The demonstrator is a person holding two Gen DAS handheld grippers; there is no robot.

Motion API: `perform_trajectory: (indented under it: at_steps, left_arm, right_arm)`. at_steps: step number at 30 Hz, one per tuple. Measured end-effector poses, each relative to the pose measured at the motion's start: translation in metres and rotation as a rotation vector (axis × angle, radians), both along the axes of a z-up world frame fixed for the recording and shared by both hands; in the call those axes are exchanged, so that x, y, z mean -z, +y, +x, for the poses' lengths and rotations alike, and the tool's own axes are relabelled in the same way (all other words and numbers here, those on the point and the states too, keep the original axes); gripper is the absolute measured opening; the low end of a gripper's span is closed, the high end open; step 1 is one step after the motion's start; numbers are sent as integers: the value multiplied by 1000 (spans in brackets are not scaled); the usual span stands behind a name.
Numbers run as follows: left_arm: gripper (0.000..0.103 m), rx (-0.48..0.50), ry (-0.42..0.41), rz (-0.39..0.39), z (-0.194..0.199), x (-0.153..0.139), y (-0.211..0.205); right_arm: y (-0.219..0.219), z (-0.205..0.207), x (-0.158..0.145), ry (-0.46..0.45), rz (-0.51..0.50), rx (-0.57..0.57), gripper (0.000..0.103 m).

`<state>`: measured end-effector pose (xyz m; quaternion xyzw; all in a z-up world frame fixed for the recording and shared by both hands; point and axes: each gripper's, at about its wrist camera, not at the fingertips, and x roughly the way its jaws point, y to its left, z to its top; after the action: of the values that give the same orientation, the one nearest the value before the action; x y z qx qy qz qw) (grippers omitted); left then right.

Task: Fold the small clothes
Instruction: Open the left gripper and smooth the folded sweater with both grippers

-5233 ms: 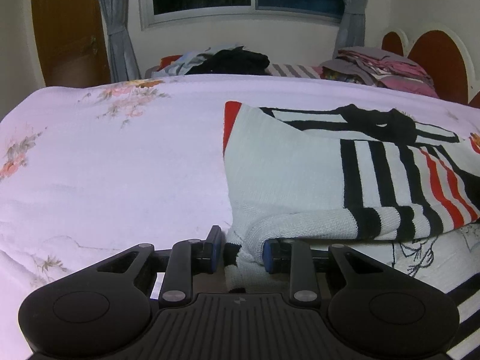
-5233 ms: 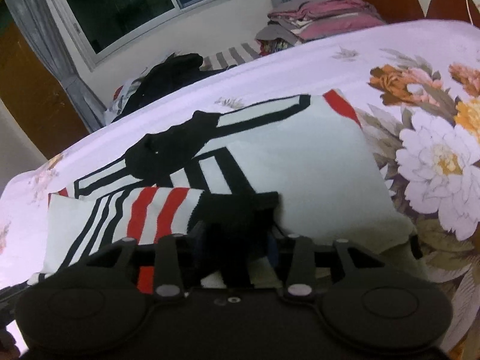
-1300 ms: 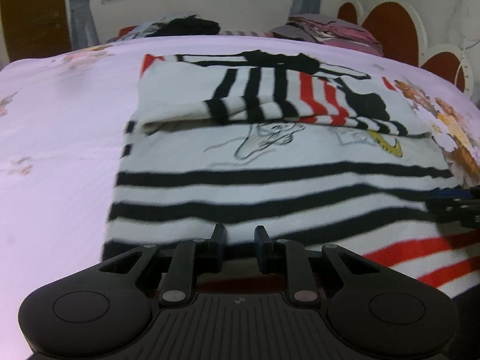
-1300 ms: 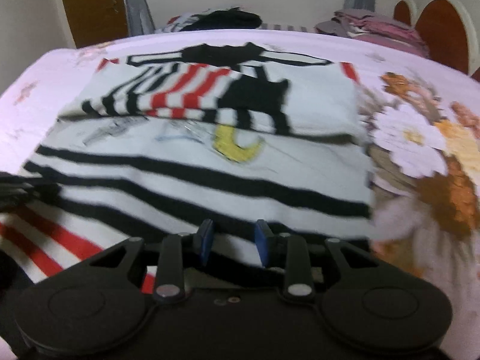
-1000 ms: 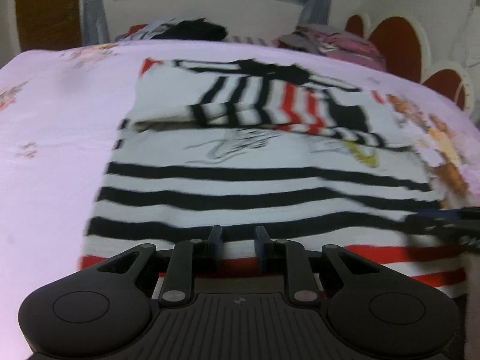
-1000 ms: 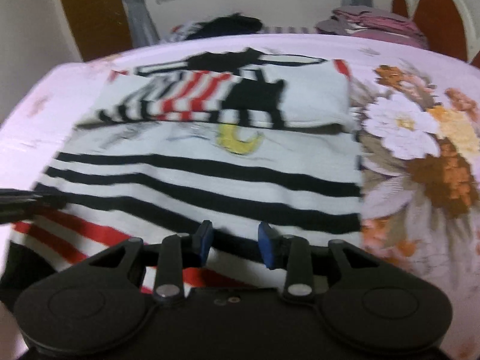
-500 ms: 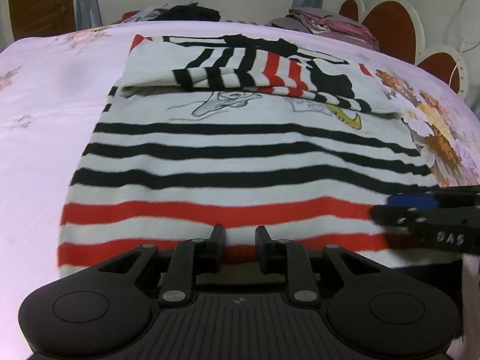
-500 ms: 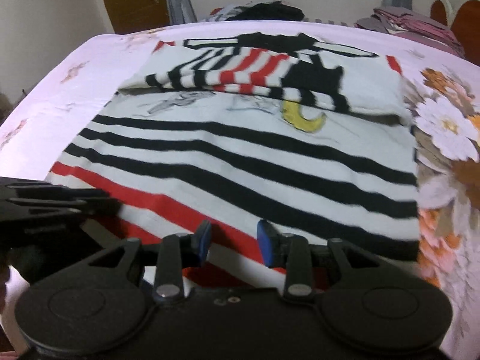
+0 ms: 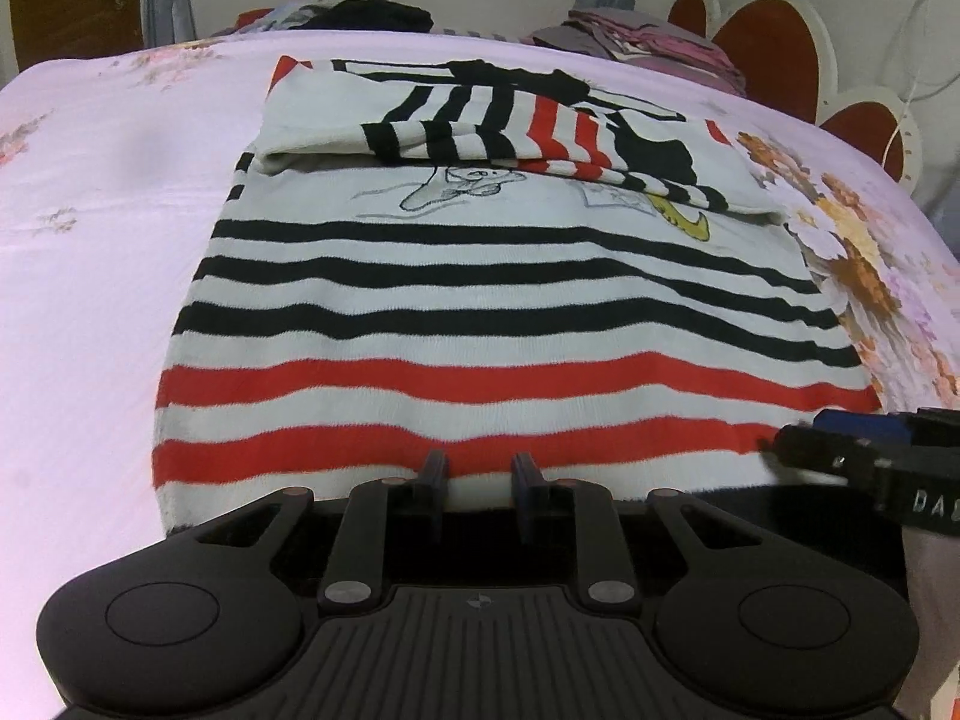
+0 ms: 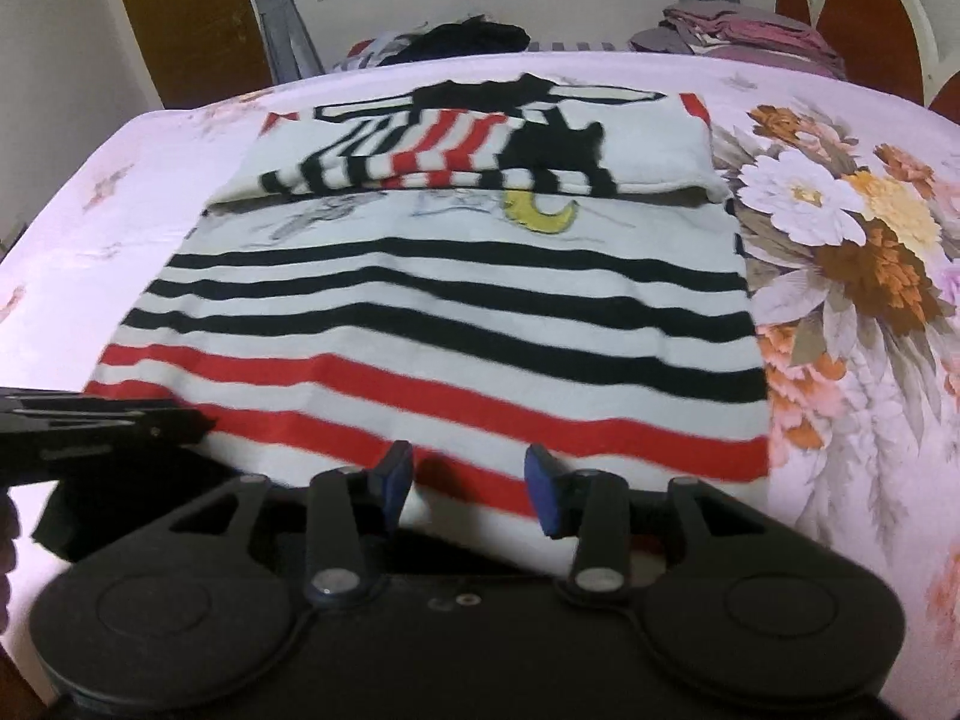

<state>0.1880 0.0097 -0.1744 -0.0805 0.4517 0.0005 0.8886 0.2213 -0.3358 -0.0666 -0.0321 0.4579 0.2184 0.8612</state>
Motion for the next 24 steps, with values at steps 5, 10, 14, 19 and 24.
perform_trajectory:
  at_steps: [5, 10, 14, 19, 24]
  left_arm:
    - [63, 42, -16, 9, -13, -3, -1]
    - [65, 71, -14, 25, -21, -3, 2]
    - [65, 70, -17, 33, -26, -4, 7]
    - [67, 74, -44, 55, -31, -13, 16]
    - [67, 67, -57, 30, -38, -17, 35]
  right_arm:
    - [13, -19, 2, 9, -26, 24, 44]
    - [8, -35, 13, 24, -72, 85, 46]
    - [0, -43, 11, 19, -78, 130, 47]
    - [-4, -50, 3, -8, -88, 161, 53]
    - [-13, -54, -5, -34, -92, 197, 58]
